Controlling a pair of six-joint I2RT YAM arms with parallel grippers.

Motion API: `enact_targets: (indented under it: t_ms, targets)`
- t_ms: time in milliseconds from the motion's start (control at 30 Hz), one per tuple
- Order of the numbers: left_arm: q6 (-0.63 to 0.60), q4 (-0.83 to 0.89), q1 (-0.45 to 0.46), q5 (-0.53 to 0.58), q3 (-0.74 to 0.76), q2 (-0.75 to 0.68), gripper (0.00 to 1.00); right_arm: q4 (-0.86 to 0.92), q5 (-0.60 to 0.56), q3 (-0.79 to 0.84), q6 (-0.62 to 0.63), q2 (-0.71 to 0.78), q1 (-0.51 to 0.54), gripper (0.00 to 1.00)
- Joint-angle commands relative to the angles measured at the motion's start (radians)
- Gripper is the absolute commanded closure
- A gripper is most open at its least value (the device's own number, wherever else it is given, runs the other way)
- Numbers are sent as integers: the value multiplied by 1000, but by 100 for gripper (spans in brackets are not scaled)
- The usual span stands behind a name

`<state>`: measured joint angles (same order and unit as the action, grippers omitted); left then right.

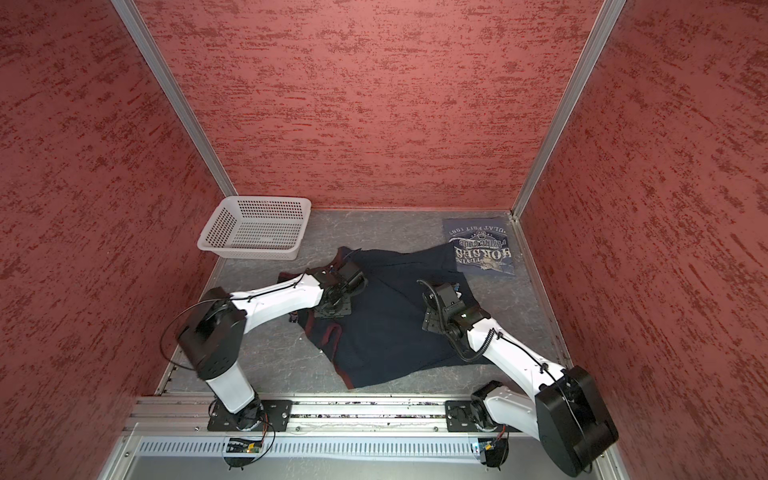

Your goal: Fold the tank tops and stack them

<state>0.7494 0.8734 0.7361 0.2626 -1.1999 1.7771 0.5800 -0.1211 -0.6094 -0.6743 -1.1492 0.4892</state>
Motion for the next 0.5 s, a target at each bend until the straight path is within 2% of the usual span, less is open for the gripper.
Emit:
enact_targets:
  t_ms: [0,33,67,167,300,367,467]
  targets:
    - [-105,-16,-5,-23,-80,75,71,4,-33,16,-14,0,6,20]
    - [-108,-17,-3,-23,-98,82,59,4,-32,18,-15,3,6,20]
    - [-115,-21,1,-26,-105,73,51,4,-30,16,-12,3,6,20]
    - [-95,7,27,23,-89,2,37,5,-29,13,-13,2,6,20]
    - [23,140,113,154,-20,-146,29,-3,-28,11,-7,-8,6,20]
    - [130,232,186,220,32,-227,29,-6,-28,8,-4,-18,6,20]
    - [300,384,298,256,89,-275,29,-6,-30,2,-2,-27,6,20]
